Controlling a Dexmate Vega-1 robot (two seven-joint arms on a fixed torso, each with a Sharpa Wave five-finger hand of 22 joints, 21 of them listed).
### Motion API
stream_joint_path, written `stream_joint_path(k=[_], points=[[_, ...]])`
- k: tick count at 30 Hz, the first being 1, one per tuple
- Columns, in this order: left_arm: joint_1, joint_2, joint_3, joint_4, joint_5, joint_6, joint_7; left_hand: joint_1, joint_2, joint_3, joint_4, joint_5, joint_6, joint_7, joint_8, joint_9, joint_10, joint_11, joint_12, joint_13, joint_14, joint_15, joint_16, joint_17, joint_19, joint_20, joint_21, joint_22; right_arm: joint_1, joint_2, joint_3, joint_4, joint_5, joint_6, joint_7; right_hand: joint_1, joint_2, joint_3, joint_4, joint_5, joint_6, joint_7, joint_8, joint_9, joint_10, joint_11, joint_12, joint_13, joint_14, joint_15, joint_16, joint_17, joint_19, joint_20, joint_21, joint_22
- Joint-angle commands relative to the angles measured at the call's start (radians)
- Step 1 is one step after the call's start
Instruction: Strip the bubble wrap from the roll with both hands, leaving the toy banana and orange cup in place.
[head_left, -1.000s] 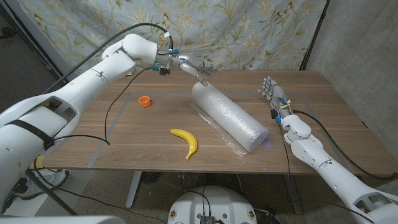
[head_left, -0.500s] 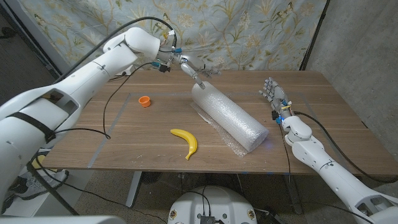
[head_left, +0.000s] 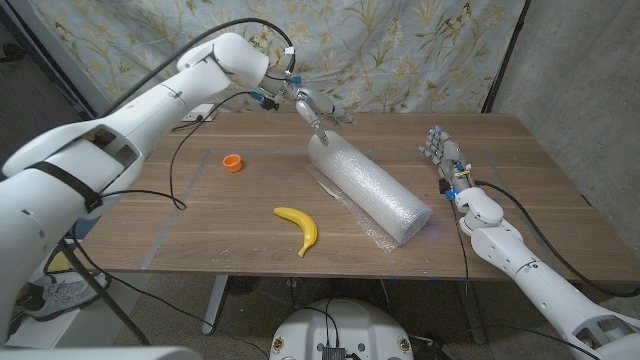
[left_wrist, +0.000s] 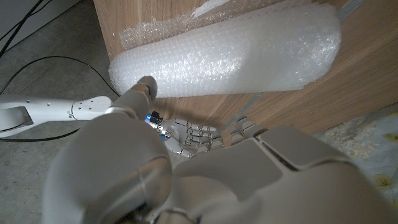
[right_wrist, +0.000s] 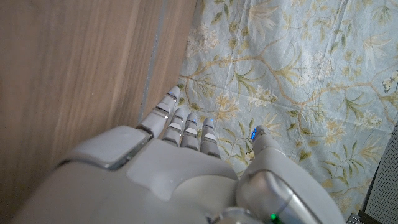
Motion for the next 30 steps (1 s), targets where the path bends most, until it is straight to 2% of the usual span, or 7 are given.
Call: stream_joint_path(k=[1, 18, 25, 30], points=[[-0.051, -0.04, 0.041, 0.035, 0.039, -0.032, -0.035, 0.014, -0.005, -0.006, -0.002, -0.004, -0.07, 0.005, -0.003, 0.001, -0.051, 0.014, 0.007, 0.005, -0.023, 0.002, -0.002, 0.002, -0.01, 0.004, -0.001, 0.001, -0.005, 0.0, 0.008, 0.005, 0.006, 0.007, -0.003, -0.005, 0.006, 0.001, -0.005, 0.006, -0.006, 0.0, -0.003, 0.002, -0.001, 0.003, 0.005, 0.002, -0.001, 0.01, 0.003, 0.003, 0.002, 0.007, 0.002, 0.005], [-0.046, -0.042, 0.061, 0.004, 0.041, -0.025, -0.075, 0.029, -0.017, -0.015, 0.001, -0.011, -0.084, 0.012, 0.0, 0.001, -0.059, 0.019, 0.011, 0.008, -0.034, 0.008, -0.001, 0.003, -0.021, 0.005, -0.001, 0.001, -0.022, -0.004, 0.012, -0.016, 0.004, 0.005, -0.02, -0.007, 0.006, -0.001, -0.007, 0.006, -0.011, 0.003, -0.002, 0.002, -0.008, 0.006, 0.005, 0.003, -0.004, 0.013, 0.004, 0.002, 0.001, 0.009, 0.003, 0.005], [-0.054, -0.059, 0.077, 0.026, 0.052, -0.061, -0.086, 0.033, -0.019, -0.018, 0.003, -0.012, -0.09, 0.011, 0.0, 0.001, -0.063, 0.02, 0.012, 0.009, -0.038, 0.01, 0.0, 0.003, -0.025, 0.008, -0.001, 0.001, -0.014, 0.002, 0.008, -0.008, 0.004, 0.005, -0.015, -0.008, 0.006, -0.001, -0.007, 0.006, -0.014, 0.003, -0.002, 0.003, -0.01, 0.007, 0.005, 0.003, -0.005, 0.012, 0.004, 0.002, 0.0, 0.012, 0.002, 0.005], [-0.076, -0.09, 0.095, 0.077, 0.072, -0.103, -0.087, 0.038, -0.018, -0.021, 0.006, -0.012, -0.093, 0.011, 0.002, 0.001, -0.07, 0.017, 0.012, 0.01, -0.045, 0.008, -0.001, 0.004, -0.035, 0.008, -0.003, 0.002, -0.01, 0.004, 0.004, -0.003, 0.002, 0.003, -0.013, -0.008, 0.006, -0.002, -0.008, 0.006, -0.016, 0.004, -0.002, 0.003, -0.011, 0.009, 0.005, 0.003, -0.006, 0.013, 0.004, 0.001, 0.0, 0.012, 0.002, 0.005]])
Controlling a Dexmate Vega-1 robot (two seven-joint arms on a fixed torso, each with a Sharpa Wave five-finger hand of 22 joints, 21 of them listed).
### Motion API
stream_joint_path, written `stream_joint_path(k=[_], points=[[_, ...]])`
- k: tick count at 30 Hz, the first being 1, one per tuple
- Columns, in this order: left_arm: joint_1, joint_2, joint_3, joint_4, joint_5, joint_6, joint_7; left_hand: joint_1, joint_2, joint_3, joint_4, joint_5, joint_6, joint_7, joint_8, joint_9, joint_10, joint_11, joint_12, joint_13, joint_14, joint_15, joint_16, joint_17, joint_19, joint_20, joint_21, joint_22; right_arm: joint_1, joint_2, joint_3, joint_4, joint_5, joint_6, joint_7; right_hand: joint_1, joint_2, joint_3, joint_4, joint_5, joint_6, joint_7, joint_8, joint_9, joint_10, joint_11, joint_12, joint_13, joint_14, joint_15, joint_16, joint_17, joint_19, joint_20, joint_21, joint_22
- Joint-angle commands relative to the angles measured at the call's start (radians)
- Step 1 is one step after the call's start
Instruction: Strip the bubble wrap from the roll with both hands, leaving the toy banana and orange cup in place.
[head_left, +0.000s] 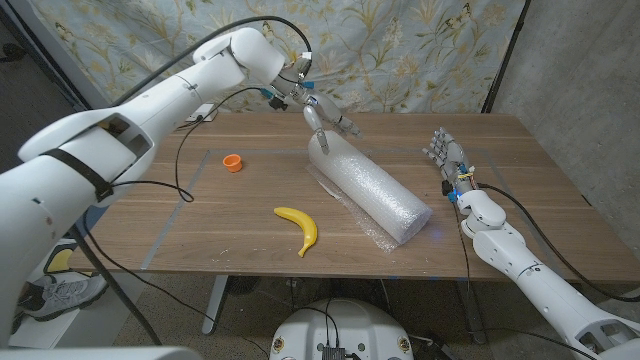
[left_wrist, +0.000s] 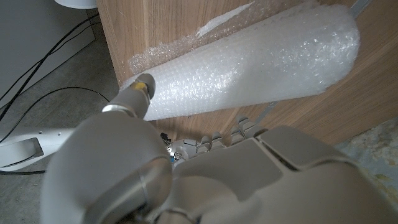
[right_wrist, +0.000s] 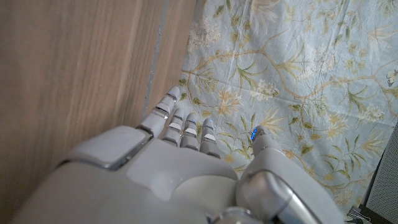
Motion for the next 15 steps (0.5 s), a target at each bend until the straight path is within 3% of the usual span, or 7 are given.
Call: stream_joint_path(k=[1, 15], points=[[-0.032, -0.048, 0.035, 0.071, 0.033, -0.069, -0.011, 0.014, 0.002, -0.007, -0.001, -0.002, -0.088, 0.006, 0.002, 0.002, -0.068, 0.008, 0.005, 0.006, -0.039, 0.001, -0.001, 0.004, -0.011, 0.001, -0.003, 0.002, 0.008, 0.006, -0.007, 0.008, -0.003, -0.003, 0.003, -0.005, 0.002, 0.001, -0.005, 0.006, -0.005, 0.003, -0.003, 0.003, -0.006, 0.003, 0.005, 0.003, 0.0, 0.007, 0.004, 0.001, 0.006, 0.007, 0.003, 0.005], [-0.09, -0.149, 0.087, 0.242, 0.071, -0.172, 0.007, 0.023, 0.003, -0.011, 0.003, -0.002, -0.086, 0.002, 0.006, 0.002, -0.072, 0.006, 0.009, 0.008, -0.045, 0.001, 0.001, 0.004, -0.027, 0.004, -0.005, 0.002, -0.002, 0.007, 0.0, 0.023, 0.008, -0.001, 0.004, -0.006, 0.002, -0.001, -0.006, 0.006, -0.005, 0.003, 0.0, 0.003, -0.008, 0.003, 0.006, 0.004, -0.001, 0.008, 0.005, 0.001, 0.005, 0.009, 0.003, 0.005]])
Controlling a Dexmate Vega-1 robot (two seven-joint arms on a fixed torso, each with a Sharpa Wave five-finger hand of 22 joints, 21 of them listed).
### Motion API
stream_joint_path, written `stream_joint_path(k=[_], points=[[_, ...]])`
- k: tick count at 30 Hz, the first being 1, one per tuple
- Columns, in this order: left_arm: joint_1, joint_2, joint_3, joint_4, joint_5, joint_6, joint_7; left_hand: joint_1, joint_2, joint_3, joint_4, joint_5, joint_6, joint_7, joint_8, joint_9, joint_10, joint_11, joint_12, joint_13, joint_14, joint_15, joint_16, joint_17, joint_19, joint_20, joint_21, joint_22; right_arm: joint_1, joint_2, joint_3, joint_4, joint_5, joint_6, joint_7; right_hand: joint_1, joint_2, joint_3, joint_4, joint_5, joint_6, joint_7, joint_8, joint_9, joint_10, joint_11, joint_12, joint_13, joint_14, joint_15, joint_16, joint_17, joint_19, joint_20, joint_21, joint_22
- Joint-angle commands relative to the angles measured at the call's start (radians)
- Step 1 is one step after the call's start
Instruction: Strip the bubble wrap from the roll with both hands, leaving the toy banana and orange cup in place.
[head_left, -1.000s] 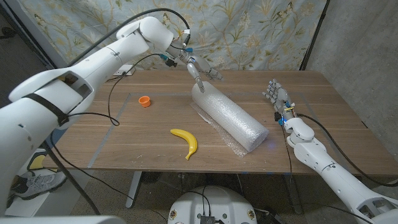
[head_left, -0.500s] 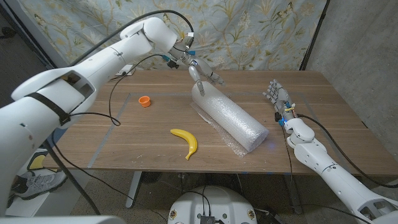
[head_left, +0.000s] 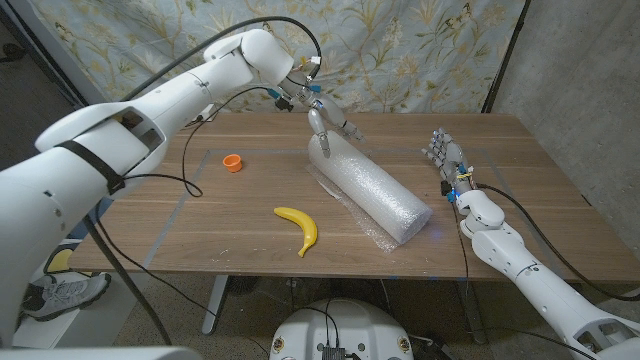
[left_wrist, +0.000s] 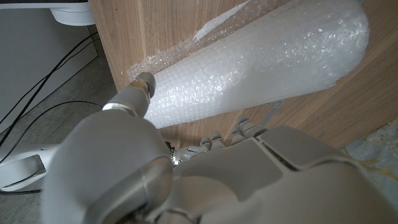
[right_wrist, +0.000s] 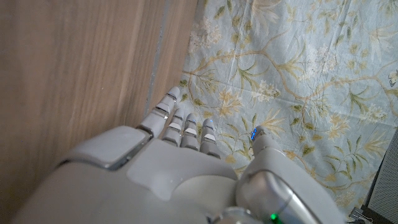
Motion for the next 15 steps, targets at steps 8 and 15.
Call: stream_joint_path(k=[8, 15], points=[[-0.067, -0.109, 0.061, 0.189, 0.043, -0.124, 0.02, 0.015, 0.002, -0.004, 0.003, -0.002, -0.087, 0.003, 0.008, 0.002, -0.074, 0.004, 0.007, 0.004, -0.045, 0.0, 0.002, 0.004, -0.014, 0.001, -0.003, 0.002, -0.002, 0.002, 0.006, 0.024, 0.011, 0.002, 0.005, -0.007, 0.003, -0.001, -0.006, 0.006, -0.006, 0.002, 0.0, 0.003, -0.007, 0.003, 0.007, 0.004, -0.001, 0.007, 0.006, 0.0, 0.004, 0.009, 0.003, 0.006], [-0.078, -0.135, 0.078, 0.236, 0.044, -0.143, 0.018, 0.018, 0.003, -0.008, 0.004, -0.003, -0.093, 0.004, 0.006, 0.002, -0.076, 0.005, 0.008, 0.004, -0.047, 0.001, 0.002, 0.004, -0.019, 0.001, -0.003, 0.002, 0.011, 0.008, 0.004, 0.042, 0.011, 0.002, 0.008, -0.007, 0.003, -0.002, -0.007, 0.006, -0.007, 0.003, 0.001, 0.003, -0.008, 0.002, 0.007, 0.004, -0.002, 0.007, 0.006, 0.0, 0.004, 0.009, 0.003, 0.006]])
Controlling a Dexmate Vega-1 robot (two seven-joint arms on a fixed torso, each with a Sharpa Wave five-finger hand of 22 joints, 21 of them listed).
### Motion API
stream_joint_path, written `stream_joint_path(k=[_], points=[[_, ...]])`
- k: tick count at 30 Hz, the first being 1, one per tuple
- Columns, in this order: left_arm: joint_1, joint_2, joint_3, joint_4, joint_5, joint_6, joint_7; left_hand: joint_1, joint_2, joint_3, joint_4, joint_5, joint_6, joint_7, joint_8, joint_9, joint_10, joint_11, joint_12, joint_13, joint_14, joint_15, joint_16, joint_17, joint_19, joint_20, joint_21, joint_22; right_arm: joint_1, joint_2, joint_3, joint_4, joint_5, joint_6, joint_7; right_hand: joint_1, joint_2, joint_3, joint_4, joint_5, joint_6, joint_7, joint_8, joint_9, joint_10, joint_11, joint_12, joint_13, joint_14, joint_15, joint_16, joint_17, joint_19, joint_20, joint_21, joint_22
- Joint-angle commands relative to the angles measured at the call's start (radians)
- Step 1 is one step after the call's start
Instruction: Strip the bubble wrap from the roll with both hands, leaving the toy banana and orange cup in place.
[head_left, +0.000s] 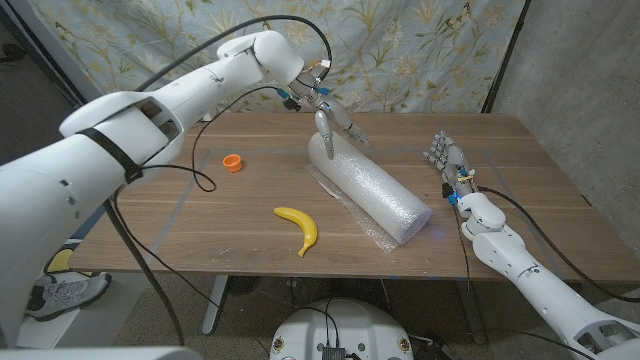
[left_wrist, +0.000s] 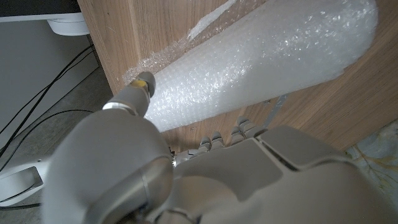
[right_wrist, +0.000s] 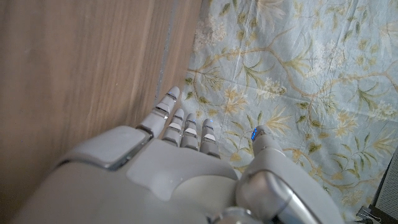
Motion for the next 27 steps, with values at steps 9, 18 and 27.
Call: stream_joint_path(k=[9, 18, 27], points=[[-0.072, -0.134, 0.075, 0.263, 0.048, -0.153, 0.045, 0.016, -0.001, -0.007, 0.002, -0.003, -0.098, 0.003, 0.006, 0.002, -0.081, 0.004, 0.009, 0.005, -0.051, 0.002, 0.002, 0.004, -0.02, -0.002, -0.004, 0.002, 0.033, 0.021, -0.006, 0.051, 0.005, 0.007, 0.015, -0.007, 0.004, 0.002, -0.004, 0.007, -0.003, -0.002, 0.001, 0.004, -0.008, 0.003, 0.008, 0.004, -0.002, 0.009, 0.006, 0.0, 0.005, 0.01, 0.004, 0.006], [-0.126, -0.239, 0.137, 0.472, 0.109, -0.274, 0.167, 0.017, 0.002, -0.011, 0.005, -0.003, -0.095, 0.004, 0.008, 0.002, -0.085, 0.005, 0.01, 0.006, -0.053, 0.002, 0.003, 0.005, -0.023, 0.0, -0.002, 0.002, 0.031, 0.033, -0.009, 0.065, 0.012, 0.011, 0.019, -0.008, 0.004, 0.002, -0.004, 0.007, -0.005, -0.002, 0.002, 0.004, -0.008, 0.001, 0.008, 0.004, -0.002, 0.01, 0.007, -0.001, 0.005, 0.01, 0.004, 0.006], [-0.15, -0.293, 0.187, 0.545, 0.111, -0.289, 0.22, 0.018, 0.004, -0.014, 0.007, -0.003, -0.094, 0.004, 0.009, 0.002, -0.085, 0.005, 0.012, 0.006, -0.055, 0.003, 0.003, 0.005, -0.03, -0.001, -0.002, 0.003, 0.028, 0.032, -0.003, 0.069, 0.014, 0.016, 0.015, -0.008, 0.005, 0.002, -0.005, 0.007, -0.005, -0.003, 0.002, 0.004, -0.009, 0.001, 0.009, 0.004, -0.002, 0.009, 0.008, -0.001, 0.005, 0.011, 0.005, 0.006]])
